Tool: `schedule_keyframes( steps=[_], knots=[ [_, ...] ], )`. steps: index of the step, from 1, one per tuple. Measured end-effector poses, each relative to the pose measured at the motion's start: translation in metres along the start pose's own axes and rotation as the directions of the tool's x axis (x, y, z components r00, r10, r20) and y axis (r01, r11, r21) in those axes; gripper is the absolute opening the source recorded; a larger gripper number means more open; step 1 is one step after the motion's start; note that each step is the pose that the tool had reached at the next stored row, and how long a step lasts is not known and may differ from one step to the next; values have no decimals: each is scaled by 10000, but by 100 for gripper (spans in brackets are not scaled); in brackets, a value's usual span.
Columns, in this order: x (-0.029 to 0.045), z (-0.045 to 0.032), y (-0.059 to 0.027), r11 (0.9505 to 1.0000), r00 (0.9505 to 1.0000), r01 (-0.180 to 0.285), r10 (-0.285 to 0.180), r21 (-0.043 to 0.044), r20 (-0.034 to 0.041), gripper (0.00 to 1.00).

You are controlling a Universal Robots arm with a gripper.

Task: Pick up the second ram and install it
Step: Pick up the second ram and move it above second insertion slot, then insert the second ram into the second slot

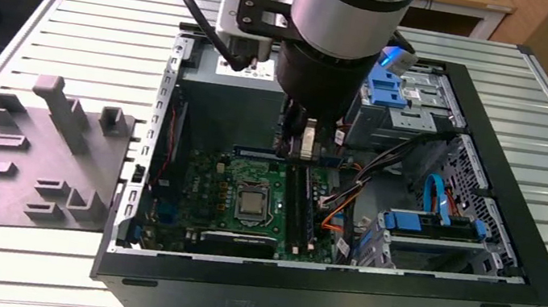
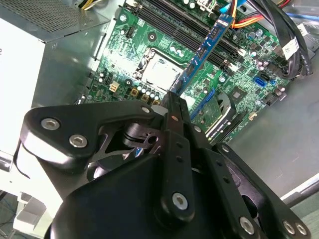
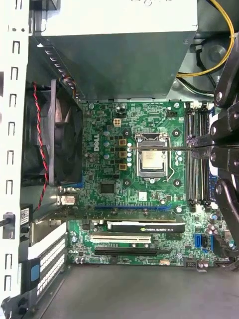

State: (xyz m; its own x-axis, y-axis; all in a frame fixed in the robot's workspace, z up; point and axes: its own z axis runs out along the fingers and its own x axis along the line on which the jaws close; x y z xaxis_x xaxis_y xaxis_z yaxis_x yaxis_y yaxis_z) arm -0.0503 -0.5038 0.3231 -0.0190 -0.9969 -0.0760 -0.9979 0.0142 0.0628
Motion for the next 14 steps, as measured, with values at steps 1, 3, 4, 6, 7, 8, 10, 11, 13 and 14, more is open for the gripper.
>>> schedule_keyframes(
  steps=[1,3,4,6,7,8,10,11,13,14],
  knots=[
    [1,10,-1,10000,10000,19,-19,-2,-1,11],
    [3,31,-2,10000,10000,55,-55,-4,-3,11],
    [3,39,-3,10000,10000,67,-67,-5,-4,11],
    [5,53,-4,10000,10000,82,-82,-6,-6,11],
    [5,62,-4,10000,10000,89,-89,-7,-5,11],
    [6,67,-5,10000,10000,94,-94,-8,-6,11],
    [6,68,-5,10000,10000,96,-96,-9,-10,11],
    [6,69,-5,10000,10000,96,-96,-9,-9,11],
    [7,86,-6,10000,10000,96,-97,-8,-7,11],
    [7,87,-6,10000,10000,96,-96,-8,-6,11]
  ],
)
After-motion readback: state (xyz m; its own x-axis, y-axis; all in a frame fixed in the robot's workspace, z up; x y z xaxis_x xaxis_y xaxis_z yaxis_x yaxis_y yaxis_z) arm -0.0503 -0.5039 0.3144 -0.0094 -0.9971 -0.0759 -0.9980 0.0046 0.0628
